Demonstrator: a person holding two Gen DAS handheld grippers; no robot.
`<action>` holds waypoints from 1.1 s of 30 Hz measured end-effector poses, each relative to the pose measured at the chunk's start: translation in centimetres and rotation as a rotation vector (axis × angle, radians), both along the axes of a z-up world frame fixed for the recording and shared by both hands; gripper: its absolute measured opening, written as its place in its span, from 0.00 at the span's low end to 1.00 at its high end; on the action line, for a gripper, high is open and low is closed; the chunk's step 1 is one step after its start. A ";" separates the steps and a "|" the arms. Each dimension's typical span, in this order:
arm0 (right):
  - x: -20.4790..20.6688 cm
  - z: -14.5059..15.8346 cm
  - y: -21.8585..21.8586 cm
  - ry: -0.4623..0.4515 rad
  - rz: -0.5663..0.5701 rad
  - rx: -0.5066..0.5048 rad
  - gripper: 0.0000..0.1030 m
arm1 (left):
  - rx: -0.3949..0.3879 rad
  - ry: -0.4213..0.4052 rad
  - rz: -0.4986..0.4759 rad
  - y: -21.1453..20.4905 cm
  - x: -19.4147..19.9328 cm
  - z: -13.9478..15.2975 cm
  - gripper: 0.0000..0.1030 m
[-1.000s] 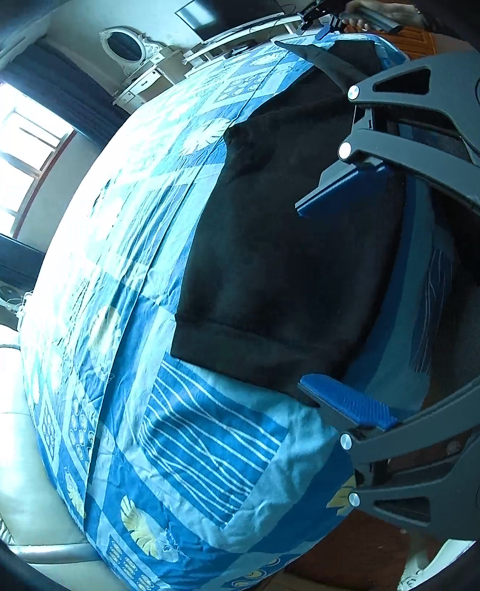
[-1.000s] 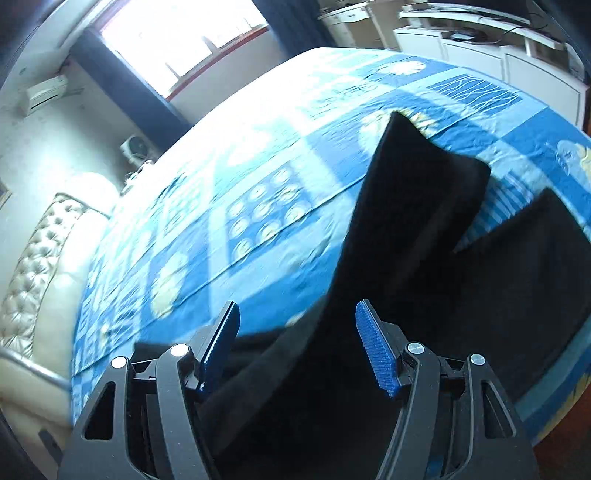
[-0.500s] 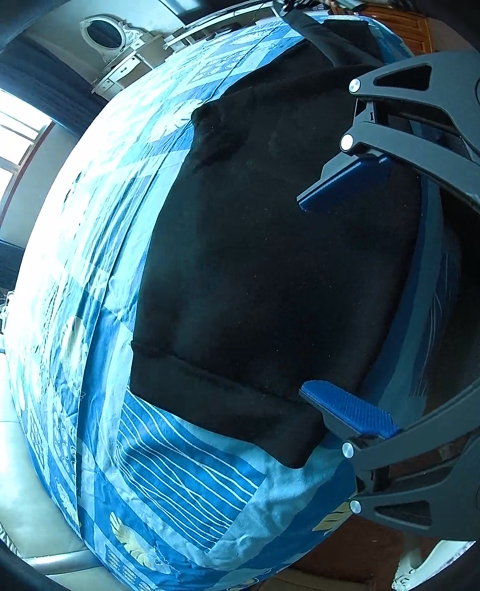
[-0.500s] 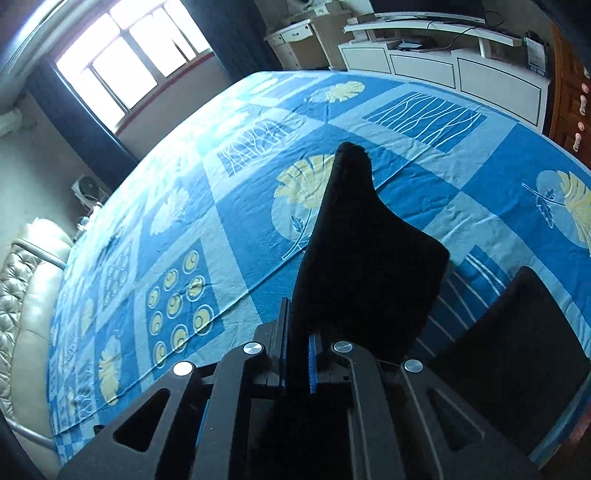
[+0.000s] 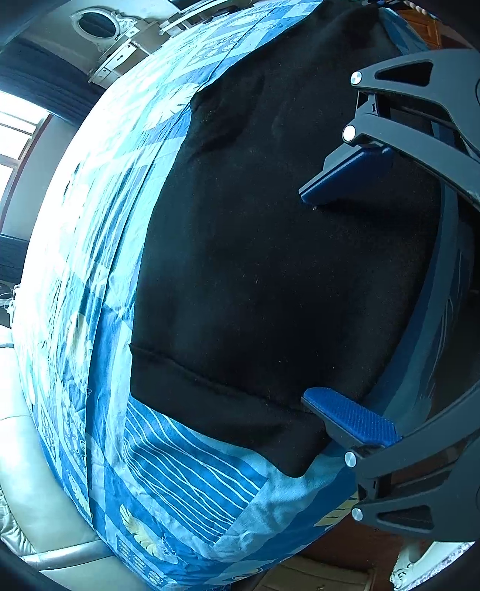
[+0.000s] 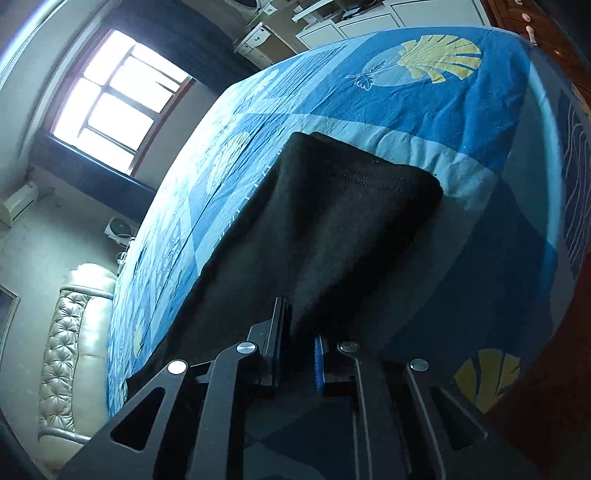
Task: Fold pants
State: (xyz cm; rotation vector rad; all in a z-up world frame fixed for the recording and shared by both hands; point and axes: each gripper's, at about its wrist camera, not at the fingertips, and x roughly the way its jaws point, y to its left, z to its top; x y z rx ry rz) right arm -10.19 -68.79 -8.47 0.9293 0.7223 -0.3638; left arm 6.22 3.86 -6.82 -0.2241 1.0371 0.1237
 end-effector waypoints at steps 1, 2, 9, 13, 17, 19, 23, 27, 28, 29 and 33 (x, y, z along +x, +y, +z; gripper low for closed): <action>-0.4 1.1 -0.2 0.043 -0.019 -0.068 0.38 | -0.005 0.002 -0.001 0.1 0.0 0.0 0.96; -0.7 2.3 -0.4 0.077 -0.036 -0.145 0.38 | -0.011 0.003 -0.002 0.2 -0.1 0.1 0.96; 4.0 6.6 -4.9 0.048 0.055 -0.300 0.46 | -0.008 0.008 0.006 0.1 -0.1 0.1 0.97; 10.5 4.9 -5.4 0.161 0.210 -0.379 0.55 | -0.001 0.006 0.021 -0.1 -0.1 0.1 0.97; 14.1 2.0 -5.2 0.287 0.297 -0.395 0.42 | 0.010 0.002 0.021 -0.2 -0.1 0.1 0.97; 14.4 1.8 -4.5 0.300 0.315 -0.422 0.17 | 0.010 0.002 0.022 -0.2 -0.1 0.0 0.97; 12.2 5.8 -3.6 0.150 0.247 -0.501 0.13 | 0.012 0.003 0.027 -0.2 -0.1 0.0 0.97; 10.8 6.7 -5.1 0.076 0.139 -0.496 0.10 | 0.011 0.009 0.020 -0.3 0.1 -0.1 0.98; 11.5 5.2 -5.5 0.123 0.147 -0.474 0.10 | 0.016 0.008 0.021 -0.3 0.1 -0.1 0.98; 12.3 3.6 -5.8 0.177 0.160 -0.461 0.10 | 0.020 0.006 0.022 -0.4 0.1 -0.2 0.98; 12.5 1.1 -7.2 0.196 0.133 -0.360 0.27 | 0.019 -0.001 0.035 -0.4 0.3 -0.3 0.98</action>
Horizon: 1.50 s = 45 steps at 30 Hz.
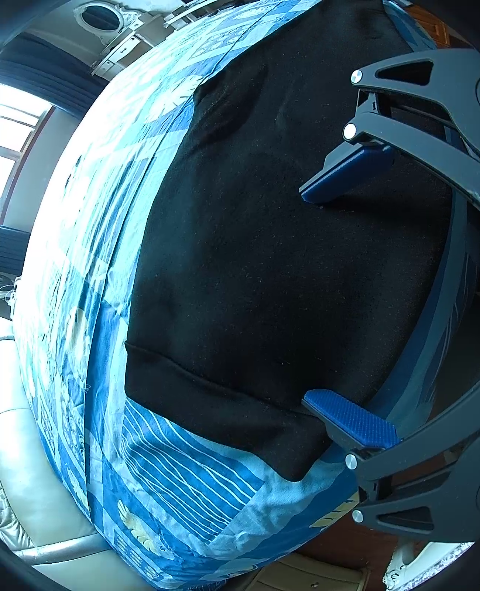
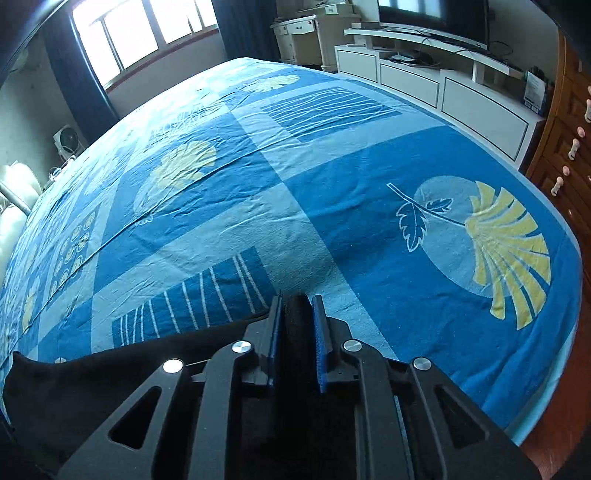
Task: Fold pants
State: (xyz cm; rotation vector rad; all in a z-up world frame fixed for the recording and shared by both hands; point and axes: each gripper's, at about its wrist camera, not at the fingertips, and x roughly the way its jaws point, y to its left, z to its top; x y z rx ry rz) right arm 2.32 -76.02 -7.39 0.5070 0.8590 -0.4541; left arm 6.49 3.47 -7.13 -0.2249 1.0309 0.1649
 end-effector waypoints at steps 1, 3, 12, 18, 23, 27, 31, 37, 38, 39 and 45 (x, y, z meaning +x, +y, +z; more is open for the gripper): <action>-0.6 0.4 -0.7 -0.038 -0.022 0.051 0.37 | -0.001 -0.001 0.003 0.0 0.0 0.0 0.98; -2.3 1.2 -2.0 -0.099 -0.062 0.128 0.50 | -0.003 -0.003 0.001 0.1 0.0 0.0 0.98; -11.1 -1.4 -7.7 -0.261 -0.099 0.560 0.56 | -0.008 -0.022 -0.029 0.1 -0.5 0.3 0.98; -11.8 -4.4 -6.5 -0.331 -0.060 0.724 0.59 | -0.003 -0.034 -0.043 0.3 -1.1 1.1 0.98; -10.2 -5.6 -3.7 -0.375 0.011 0.792 0.63 | -0.022 -0.033 -0.051 0.7 -1.6 1.3 0.98; -10.2 -5.5 -2.4 -0.411 -0.020 0.792 0.64 | -0.032 -0.039 -0.044 0.8 -1.8 1.5 0.98; -9.2 -4.8 -0.5 -0.329 -0.072 0.667 0.41 | -0.043 -0.040 -0.042 0.9 -1.8 1.5 0.98; -7.8 -3.4 1.6 -0.263 -0.153 0.577 0.26 | -0.021 -0.032 -0.070 0.7 -2.0 1.4 0.98; -7.6 -2.9 2.0 -0.272 -0.165 0.577 0.26 | -0.015 -0.030 -0.078 0.6 -2.0 1.4 0.98; -7.5 -2.3 2.4 -0.290 -0.167 0.576 0.26 | -0.011 -0.028 -0.087 0.6 -2.1 1.4 0.98; -5.3 4.0 7.2 -0.396 -0.044 0.547 0.25 | -0.040 -0.037 -0.101 1.2 -2.8 1.7 0.98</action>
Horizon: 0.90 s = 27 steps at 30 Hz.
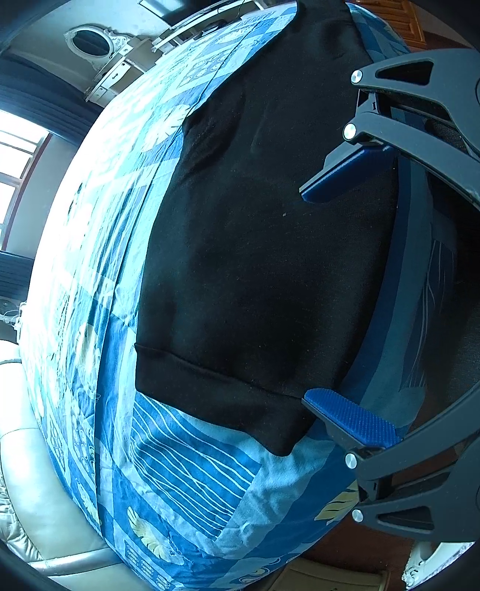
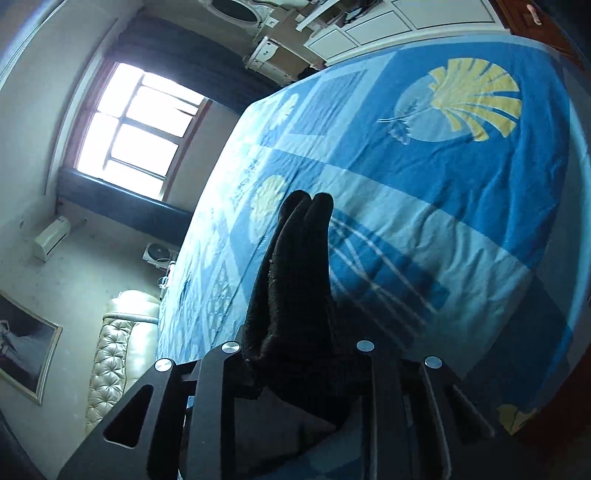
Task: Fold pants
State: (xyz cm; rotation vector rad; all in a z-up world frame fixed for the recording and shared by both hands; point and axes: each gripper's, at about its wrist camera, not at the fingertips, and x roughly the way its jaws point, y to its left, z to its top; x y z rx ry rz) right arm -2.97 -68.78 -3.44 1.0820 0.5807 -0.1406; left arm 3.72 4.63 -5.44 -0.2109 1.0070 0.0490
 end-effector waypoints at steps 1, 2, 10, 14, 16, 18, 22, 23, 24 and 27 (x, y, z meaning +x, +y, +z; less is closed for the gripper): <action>0.4 1.2 1.0 -0.022 0.023 -0.012 0.25 | -0.001 0.000 -0.003 0.0 -0.1 0.0 0.98; 1.0 2.4 2.2 -0.045 0.046 -0.023 0.25 | 0.000 0.003 -0.007 0.0 -0.2 -0.1 0.98; 4.2 8.7 12.8 -0.147 0.293 -0.106 0.25 | -0.045 0.029 0.000 0.0 -0.7 0.3 0.98; 6.9 8.6 19.4 -0.125 0.416 -0.149 0.25 | -0.087 0.012 0.001 -0.4 -0.9 0.9 0.98; 8.2 7.6 22.5 -0.096 0.472 -0.176 0.25 | -0.062 0.002 -0.013 -1.0 -1.1 1.1 0.98; 9.2 6.3 25.4 -0.068 0.520 -0.215 0.24 | -0.038 -0.006 -0.031 -1.5 -1.1 1.1 0.98; 10.4 3.2 31.2 0.027 0.601 -0.312 0.25 | -0.014 -0.008 -0.050 -2.2 -1.2 1.2 0.98; 10.6 2.5 32.3 0.048 0.620 -0.335 0.25 | -0.011 -0.007 -0.056 -2.3 -1.2 1.3 0.98; 10.8 1.7 33.5 0.071 0.638 -0.375 0.25 | -0.010 -0.007 -0.061 -2.5 -1.3 1.3 0.98; 11.1 -0.1 36.3 0.135 0.683 -0.509 0.24 | -0.014 -0.002 -0.067 -2.7 -1.3 1.2 0.98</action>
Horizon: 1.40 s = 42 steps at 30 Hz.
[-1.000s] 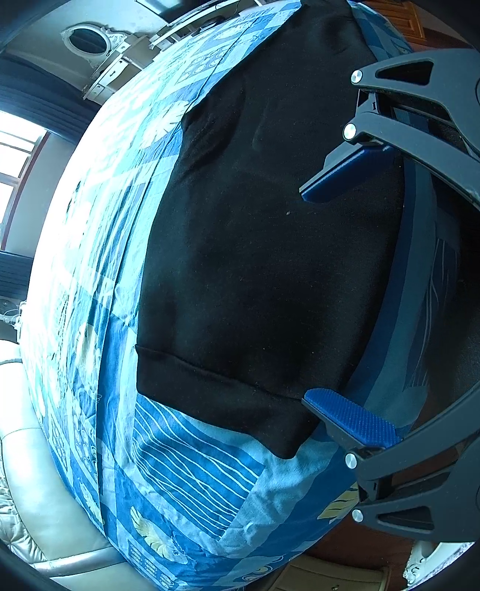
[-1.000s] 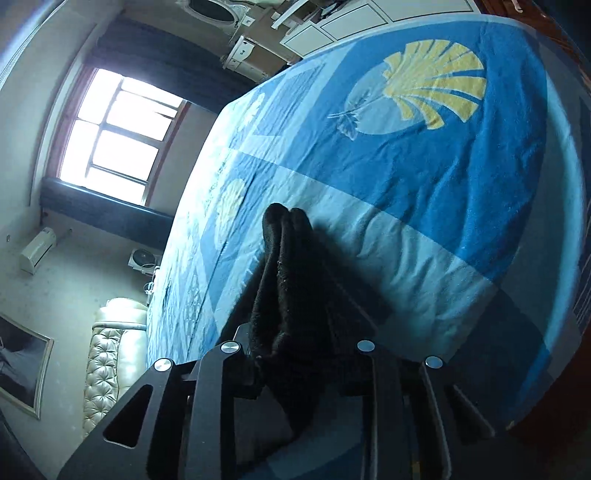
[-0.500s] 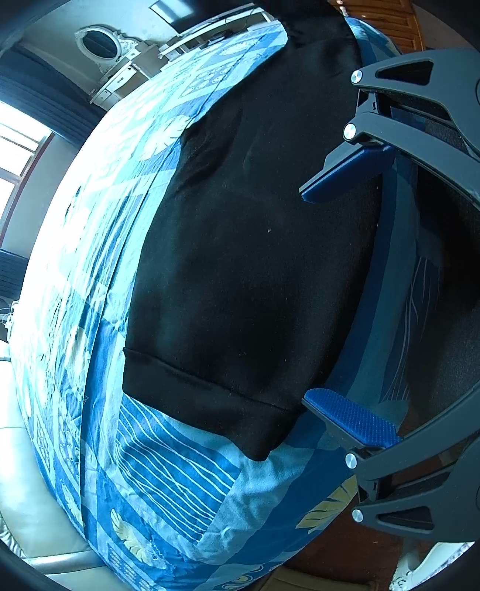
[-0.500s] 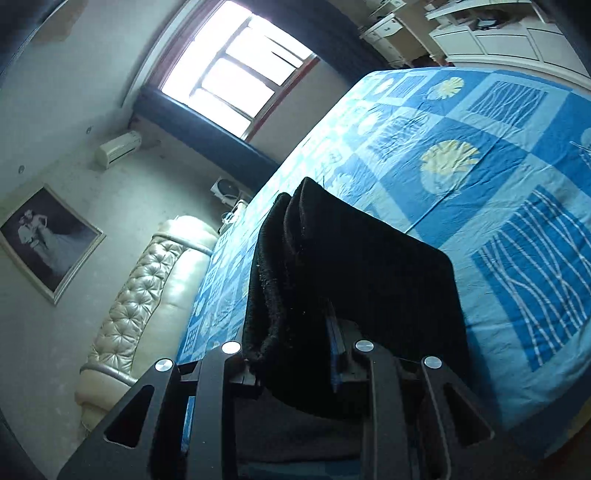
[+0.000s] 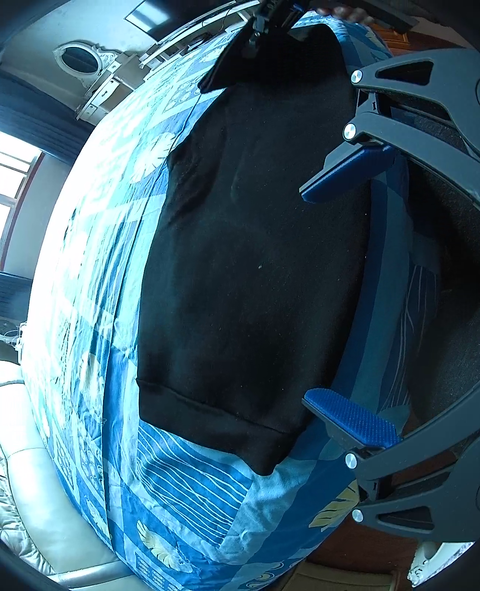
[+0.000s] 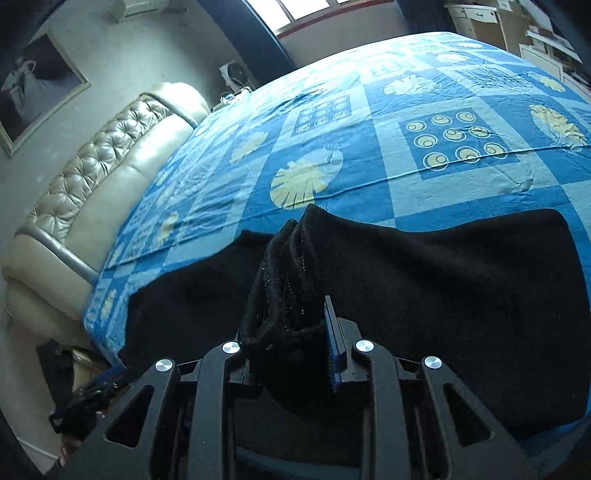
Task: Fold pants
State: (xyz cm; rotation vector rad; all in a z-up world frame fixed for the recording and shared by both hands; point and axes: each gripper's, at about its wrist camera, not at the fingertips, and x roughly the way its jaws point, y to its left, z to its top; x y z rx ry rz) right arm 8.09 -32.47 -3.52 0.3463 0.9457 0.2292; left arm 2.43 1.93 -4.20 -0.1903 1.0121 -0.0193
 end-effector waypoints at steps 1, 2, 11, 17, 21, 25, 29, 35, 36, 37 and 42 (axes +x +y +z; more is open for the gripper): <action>-0.1 -0.4 0.7 0.002 0.016 -0.053 0.25 | -0.003 0.001 -0.003 -0.1 0.0 0.0 0.98; -0.1 -0.8 1.4 0.005 0.030 -0.096 0.25 | -0.002 0.000 -0.005 -0.2 0.0 0.0 0.98; -1.6 -2.5 4.4 0.036 0.101 -0.183 0.34 | -0.006 0.005 -0.012 -0.5 0.0 -0.1 0.98; -2.6 -2.8 5.9 0.052 0.158 -0.125 0.40 | -0.001 0.004 -0.019 -0.8 -0.1 -0.2 0.98; -3.2 -3.0 7.1 0.048 0.183 -0.139 0.45 | 0.005 0.005 -0.024 -1.0 -0.1 -0.2 0.98; -3.3 -3.1 7.5 0.048 0.178 -0.138 0.50 | 0.007 0.005 -0.025 -1.0 -0.1 -0.2 0.98; -3.3 -3.2 7.7 0.048 0.178 -0.138 0.52 | 0.012 0.001 -0.025 -1.1 -0.2 -0.2 0.98; -3.4 -3.3 8.1 0.044 0.178 -0.146 0.55 | 0.017 -0.001 -0.026 -1.2 -0.1 -0.2 0.98; -3.4 -3.2 8.1 0.043 0.178 -0.149 0.55 | 0.018 -0.001 -0.027 -1.2 -0.1 -0.2 0.98; -3.4 -3.2 8.2 0.041 0.178 -0.152 0.55 | 0.020 -0.001 -0.027 -1.2 -0.1 -0.2 0.98; -3.7 -2.9 8.4 0.034 0.177 -0.154 0.55 | 0.024 -0.004 -0.027 -1.2 -0.1 -0.1 0.98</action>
